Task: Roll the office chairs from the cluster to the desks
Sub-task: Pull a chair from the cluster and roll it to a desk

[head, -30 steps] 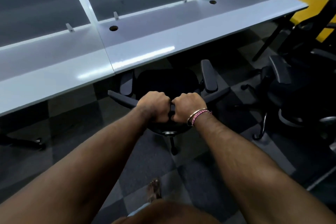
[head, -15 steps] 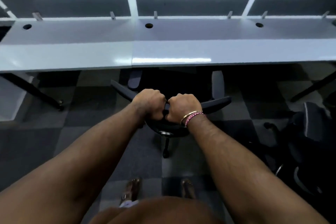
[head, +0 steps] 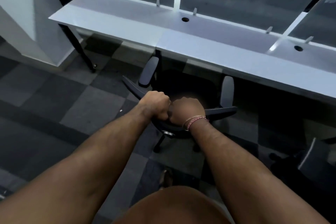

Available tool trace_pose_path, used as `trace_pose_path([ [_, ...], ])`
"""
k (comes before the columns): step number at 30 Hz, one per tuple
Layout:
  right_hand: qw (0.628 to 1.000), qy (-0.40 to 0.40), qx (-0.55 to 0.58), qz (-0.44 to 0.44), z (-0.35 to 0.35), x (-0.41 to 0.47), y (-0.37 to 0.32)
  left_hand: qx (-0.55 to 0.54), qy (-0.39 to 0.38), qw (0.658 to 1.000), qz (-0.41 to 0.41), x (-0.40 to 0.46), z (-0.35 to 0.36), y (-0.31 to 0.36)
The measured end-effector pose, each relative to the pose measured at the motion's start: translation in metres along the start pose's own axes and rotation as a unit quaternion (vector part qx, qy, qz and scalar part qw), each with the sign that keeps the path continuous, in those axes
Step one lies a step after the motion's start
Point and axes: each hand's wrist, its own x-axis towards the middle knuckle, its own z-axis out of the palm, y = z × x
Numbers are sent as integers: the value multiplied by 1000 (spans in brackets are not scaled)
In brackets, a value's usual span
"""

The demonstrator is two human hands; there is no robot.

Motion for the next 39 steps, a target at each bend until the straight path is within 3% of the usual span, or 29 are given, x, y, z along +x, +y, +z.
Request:
trace_pose_path([
  [8,997,-21,-7,-68,3,-67,-16,2,-15,998,-56,-72,15,47],
  [19,977,-21,-34,-210,5,-117,-3,-28,-39,979,-200,-131,26,117],
  [28,922,10,-70,-381,14,-151,42,-59,-25,936,-345,-150,34,215],
  [39,872,42,-81,-481,11,-168,75,-96,-44,900,-423,-153,29,277],
])
